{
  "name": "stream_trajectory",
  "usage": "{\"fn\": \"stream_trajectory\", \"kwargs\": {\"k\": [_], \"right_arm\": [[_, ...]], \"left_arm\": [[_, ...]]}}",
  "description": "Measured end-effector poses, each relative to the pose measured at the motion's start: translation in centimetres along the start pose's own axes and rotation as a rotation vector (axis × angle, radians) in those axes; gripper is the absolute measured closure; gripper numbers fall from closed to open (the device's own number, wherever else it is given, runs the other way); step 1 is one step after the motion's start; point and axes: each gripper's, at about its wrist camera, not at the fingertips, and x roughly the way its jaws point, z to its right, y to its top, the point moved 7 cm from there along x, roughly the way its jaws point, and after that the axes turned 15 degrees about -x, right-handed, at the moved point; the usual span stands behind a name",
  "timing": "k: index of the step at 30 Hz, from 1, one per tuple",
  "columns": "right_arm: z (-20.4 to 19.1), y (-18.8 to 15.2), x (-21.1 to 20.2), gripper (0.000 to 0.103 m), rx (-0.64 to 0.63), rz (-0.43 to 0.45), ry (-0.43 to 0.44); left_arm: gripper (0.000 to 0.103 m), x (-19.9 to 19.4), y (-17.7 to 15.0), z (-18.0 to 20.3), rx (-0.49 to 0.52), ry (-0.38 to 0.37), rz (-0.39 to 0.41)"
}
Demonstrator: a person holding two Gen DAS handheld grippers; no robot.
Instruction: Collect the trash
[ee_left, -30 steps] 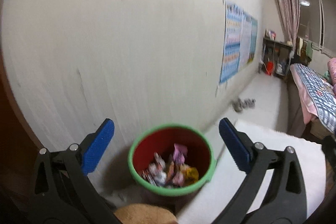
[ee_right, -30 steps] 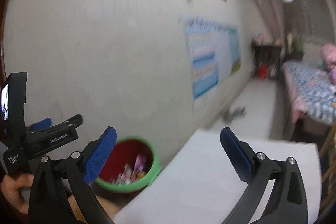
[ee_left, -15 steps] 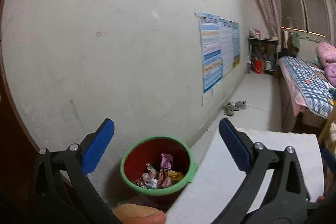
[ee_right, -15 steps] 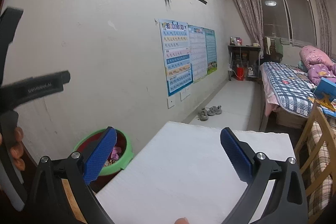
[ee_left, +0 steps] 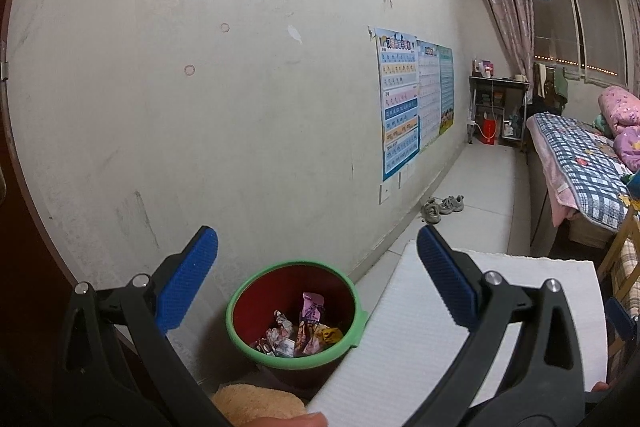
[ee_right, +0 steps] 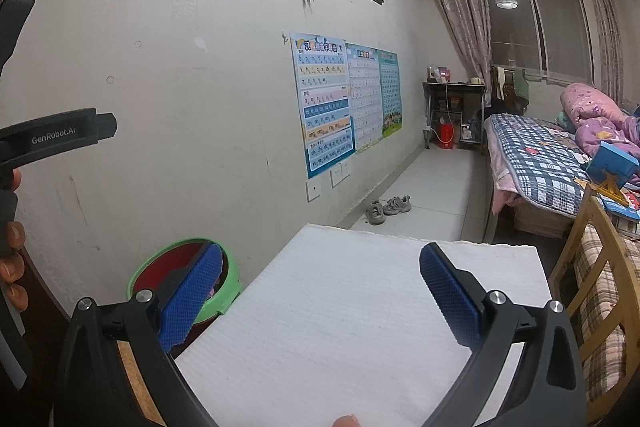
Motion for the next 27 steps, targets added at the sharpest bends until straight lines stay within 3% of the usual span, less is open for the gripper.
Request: {"fn": "stream_trajectory", "kwargs": {"k": [27], "right_arm": [[1.8, -1.6, 0.6, 0.007, 0.027, -0.048, -0.024]], "left_arm": [[0.005, 0.5, -0.3, -0.3, -0.002, 0.001, -0.041]]}}
